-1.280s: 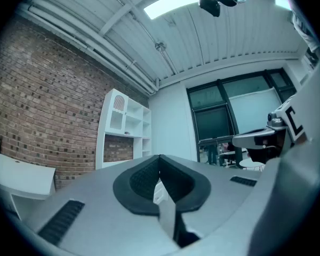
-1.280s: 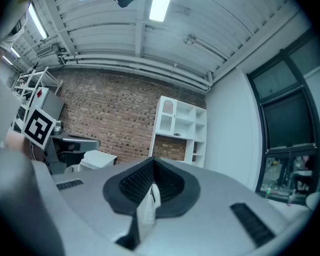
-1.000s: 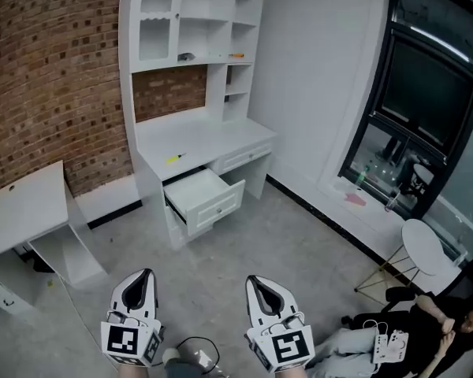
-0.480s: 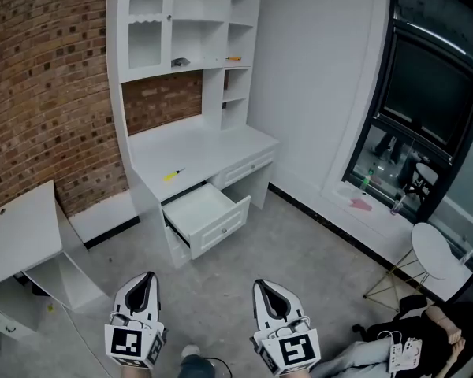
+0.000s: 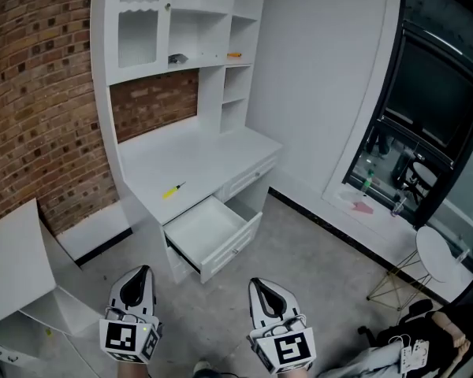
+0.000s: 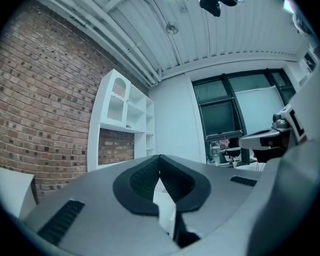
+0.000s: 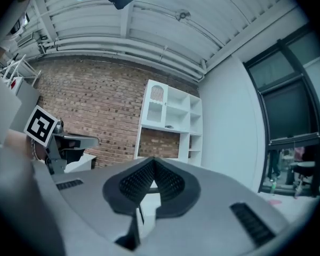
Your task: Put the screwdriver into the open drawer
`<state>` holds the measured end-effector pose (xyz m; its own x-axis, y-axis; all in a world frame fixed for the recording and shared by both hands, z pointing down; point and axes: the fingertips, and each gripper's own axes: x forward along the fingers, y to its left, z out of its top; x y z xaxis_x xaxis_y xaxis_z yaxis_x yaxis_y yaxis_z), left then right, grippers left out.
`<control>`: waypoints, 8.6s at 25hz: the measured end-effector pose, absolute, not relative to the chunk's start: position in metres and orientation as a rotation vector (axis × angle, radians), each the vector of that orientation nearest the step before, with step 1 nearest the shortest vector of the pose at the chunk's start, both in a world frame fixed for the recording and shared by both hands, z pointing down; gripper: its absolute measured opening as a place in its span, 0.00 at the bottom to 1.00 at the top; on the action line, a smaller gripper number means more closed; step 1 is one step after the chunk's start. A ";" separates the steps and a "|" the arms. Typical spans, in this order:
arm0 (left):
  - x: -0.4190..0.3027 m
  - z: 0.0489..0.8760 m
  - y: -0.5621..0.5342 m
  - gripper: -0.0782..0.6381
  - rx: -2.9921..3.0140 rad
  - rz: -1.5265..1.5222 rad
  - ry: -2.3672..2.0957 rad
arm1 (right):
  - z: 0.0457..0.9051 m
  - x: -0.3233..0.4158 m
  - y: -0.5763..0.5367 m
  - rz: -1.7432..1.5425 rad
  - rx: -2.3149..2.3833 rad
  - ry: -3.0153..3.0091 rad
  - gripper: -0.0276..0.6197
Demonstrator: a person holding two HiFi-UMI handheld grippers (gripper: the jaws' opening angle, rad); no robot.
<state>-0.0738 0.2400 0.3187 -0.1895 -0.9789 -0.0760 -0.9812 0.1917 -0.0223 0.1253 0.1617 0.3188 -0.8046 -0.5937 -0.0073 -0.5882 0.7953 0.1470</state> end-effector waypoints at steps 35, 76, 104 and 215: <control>-0.273 0.369 -0.094 0.50 -2.294 0.039 2.274 | 0.364 -0.068 -0.159 -0.018 1.091 -2.836 0.06; -0.367 0.627 -0.217 0.22 -2.656 -1.169 2.140 | 0.474 -0.126 -0.234 0.261 1.230 -2.498 0.06; -0.292 0.510 -0.218 0.22 -2.689 -0.671 2.054 | 0.407 -0.037 -0.200 0.137 1.499 -2.491 0.06; -0.183 0.289 -0.213 0.13 -2.438 -0.035 1.637 | 0.279 0.038 -0.192 -0.282 1.682 -2.558 0.06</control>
